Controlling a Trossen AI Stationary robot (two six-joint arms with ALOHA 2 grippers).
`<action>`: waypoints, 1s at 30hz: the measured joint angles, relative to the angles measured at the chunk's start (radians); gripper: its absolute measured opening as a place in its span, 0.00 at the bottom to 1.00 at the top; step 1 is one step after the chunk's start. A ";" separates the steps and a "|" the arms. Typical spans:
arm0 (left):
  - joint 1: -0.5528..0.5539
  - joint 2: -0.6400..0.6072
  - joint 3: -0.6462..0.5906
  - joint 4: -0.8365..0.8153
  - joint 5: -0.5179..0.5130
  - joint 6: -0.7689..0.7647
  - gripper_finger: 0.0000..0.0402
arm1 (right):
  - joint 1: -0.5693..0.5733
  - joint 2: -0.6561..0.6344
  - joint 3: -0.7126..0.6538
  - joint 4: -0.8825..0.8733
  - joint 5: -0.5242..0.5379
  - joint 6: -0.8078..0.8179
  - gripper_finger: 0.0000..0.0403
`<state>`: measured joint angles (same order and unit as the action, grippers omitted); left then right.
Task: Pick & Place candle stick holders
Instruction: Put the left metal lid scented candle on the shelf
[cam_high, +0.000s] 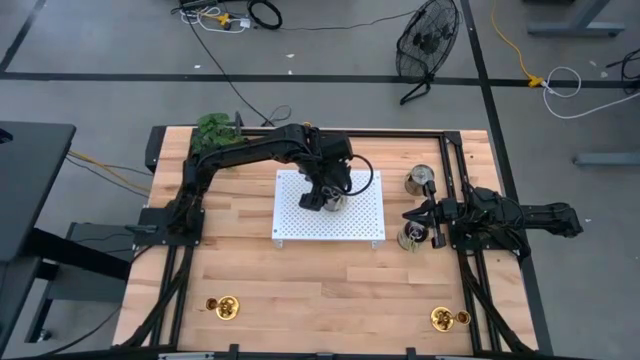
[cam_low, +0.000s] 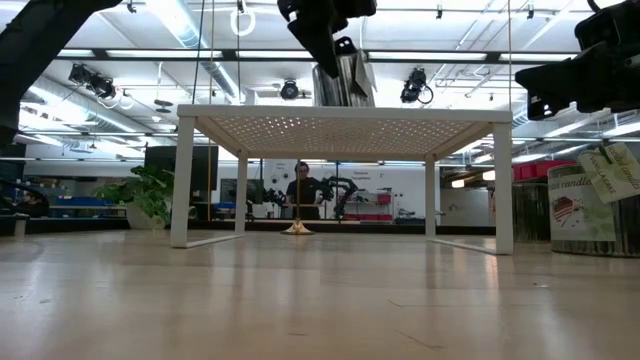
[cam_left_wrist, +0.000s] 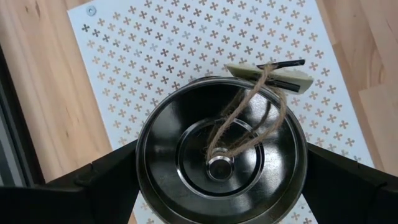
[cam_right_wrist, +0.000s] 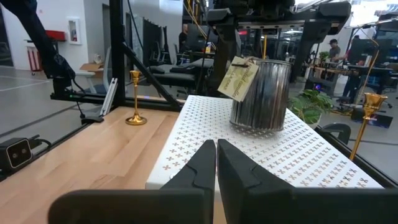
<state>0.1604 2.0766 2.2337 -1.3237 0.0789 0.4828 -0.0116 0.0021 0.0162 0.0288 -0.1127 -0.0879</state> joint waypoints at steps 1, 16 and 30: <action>0.000 0.000 0.000 -0.009 -0.004 0.000 0.94 | 0.000 0.000 0.000 0.000 0.000 0.000 0.05; 0.000 -0.001 0.000 -0.019 -0.015 0.001 0.95 | 0.000 0.000 0.000 0.000 0.000 0.000 0.05; 0.000 -0.004 0.000 -0.003 -0.013 0.000 0.99 | 0.000 0.000 0.000 0.000 0.000 0.000 0.05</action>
<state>0.1599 2.0727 2.2337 -1.3262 0.0656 0.4829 -0.0116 0.0024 0.0158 0.0289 -0.1128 -0.0876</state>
